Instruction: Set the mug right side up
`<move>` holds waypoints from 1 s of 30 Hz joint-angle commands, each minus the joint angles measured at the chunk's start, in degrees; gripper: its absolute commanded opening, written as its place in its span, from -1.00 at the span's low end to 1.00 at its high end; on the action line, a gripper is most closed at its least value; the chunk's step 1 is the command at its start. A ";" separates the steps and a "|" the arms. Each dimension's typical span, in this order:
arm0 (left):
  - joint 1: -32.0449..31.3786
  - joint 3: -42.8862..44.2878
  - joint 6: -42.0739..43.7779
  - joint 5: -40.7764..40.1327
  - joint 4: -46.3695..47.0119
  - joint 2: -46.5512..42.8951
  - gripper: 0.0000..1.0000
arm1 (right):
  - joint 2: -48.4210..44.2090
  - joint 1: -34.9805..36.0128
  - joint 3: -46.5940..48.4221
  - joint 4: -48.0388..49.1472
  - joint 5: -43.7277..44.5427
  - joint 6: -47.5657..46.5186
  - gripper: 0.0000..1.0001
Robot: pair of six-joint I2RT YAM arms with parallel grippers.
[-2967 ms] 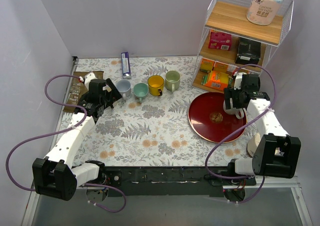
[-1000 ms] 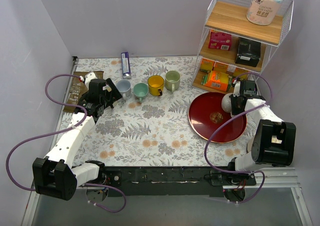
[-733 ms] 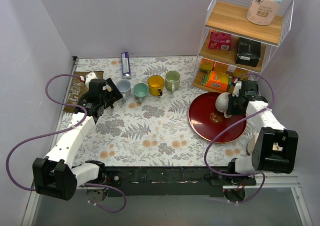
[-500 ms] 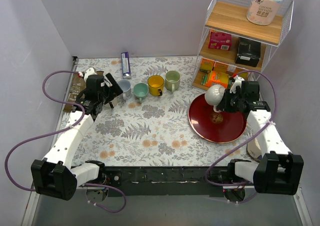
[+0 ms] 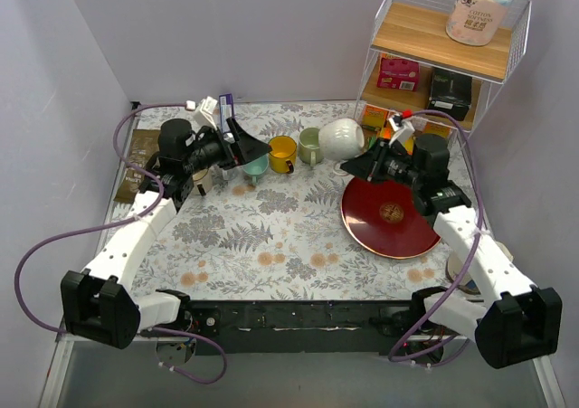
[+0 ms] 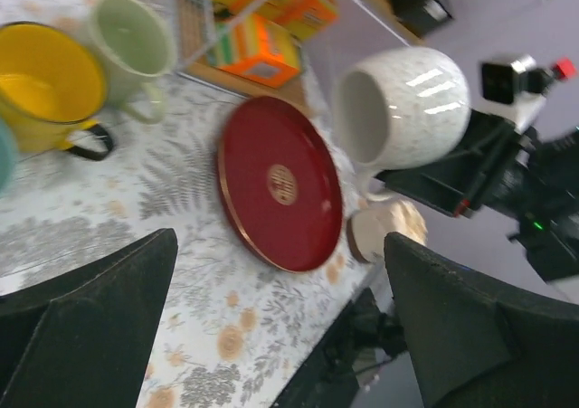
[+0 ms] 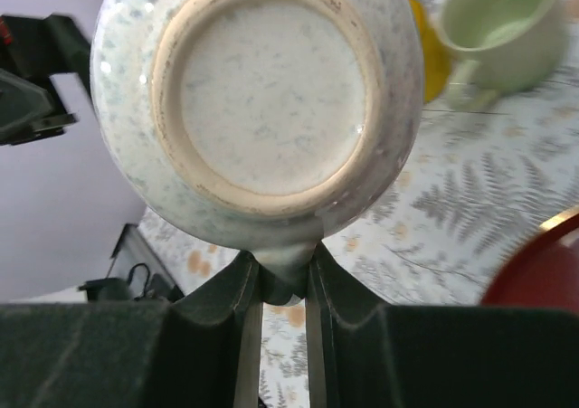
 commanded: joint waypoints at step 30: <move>-8.04 -0.01 -10.59 18.80 26.58 4.46 0.23 | 15.16 18.73 11.35 44.49 -5.99 25.71 -0.97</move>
